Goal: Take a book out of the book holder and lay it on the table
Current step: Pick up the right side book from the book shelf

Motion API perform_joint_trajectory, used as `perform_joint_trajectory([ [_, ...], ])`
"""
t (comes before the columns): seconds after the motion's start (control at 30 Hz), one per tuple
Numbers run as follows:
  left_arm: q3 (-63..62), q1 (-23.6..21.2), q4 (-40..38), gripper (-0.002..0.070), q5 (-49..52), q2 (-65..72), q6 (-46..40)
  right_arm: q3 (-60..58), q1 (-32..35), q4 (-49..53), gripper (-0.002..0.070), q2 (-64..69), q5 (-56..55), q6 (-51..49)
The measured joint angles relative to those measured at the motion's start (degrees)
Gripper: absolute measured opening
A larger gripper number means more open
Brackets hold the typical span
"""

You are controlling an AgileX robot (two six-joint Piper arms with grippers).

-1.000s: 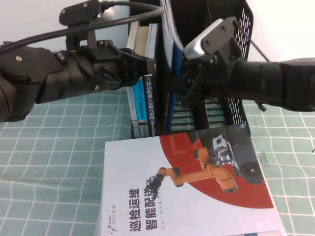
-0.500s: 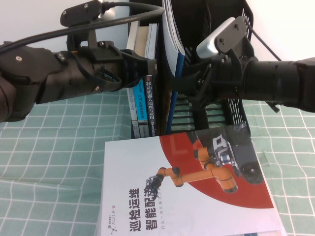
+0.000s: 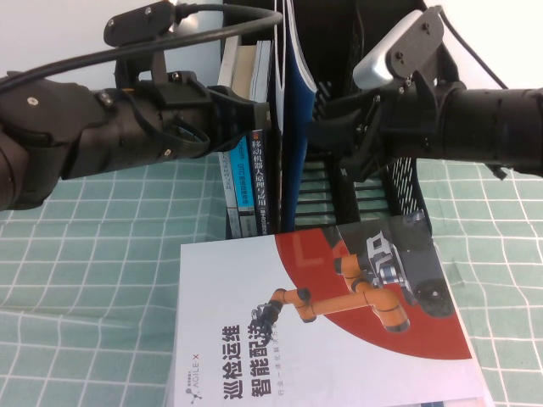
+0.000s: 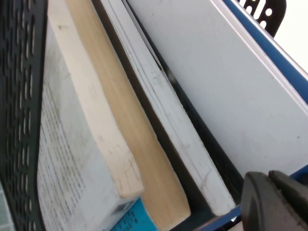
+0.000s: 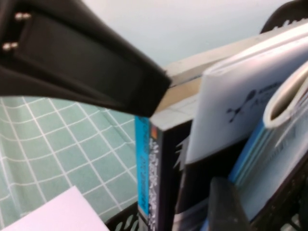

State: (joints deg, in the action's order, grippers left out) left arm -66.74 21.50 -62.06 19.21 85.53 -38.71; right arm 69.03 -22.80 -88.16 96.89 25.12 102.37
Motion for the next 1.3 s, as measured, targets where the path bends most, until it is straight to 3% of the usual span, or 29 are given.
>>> perform_joint_trajectory([
  [0.43, 0.0, 0.0, 0.04, -0.0003, -0.11, 0.0, 0.35, 0.0, 0.0, -9.68, 0.0289, 5.71, -0.77, 4.6],
  [0.63, 0.0, 0.0, 0.3, -0.0003, -0.11, 0.0, 0.35, 0.0, 0.0, -9.89, 0.0209, 8.26, 0.96, 7.6],
  [0.8, -0.12, 0.0, -0.72, -0.0003, 0.91, 0.0, -0.75, 0.0, -0.33, -10.73, 0.0066, 8.98, 1.79, 13.67],
  [1.03, -4.42, 0.0, -3.15, -0.0003, 11.3, 0.0, -1.34, -0.14, -0.91, -10.69, 0.0063, 6.86, -0.43, 16.81],
  [1.3, -13.52, 0.0, -4.66, -0.0003, 26.99, -1.9, -0.26, -0.64, -0.8, -10.34, 0.0056, -6.74, -8.05, 25.7],
])
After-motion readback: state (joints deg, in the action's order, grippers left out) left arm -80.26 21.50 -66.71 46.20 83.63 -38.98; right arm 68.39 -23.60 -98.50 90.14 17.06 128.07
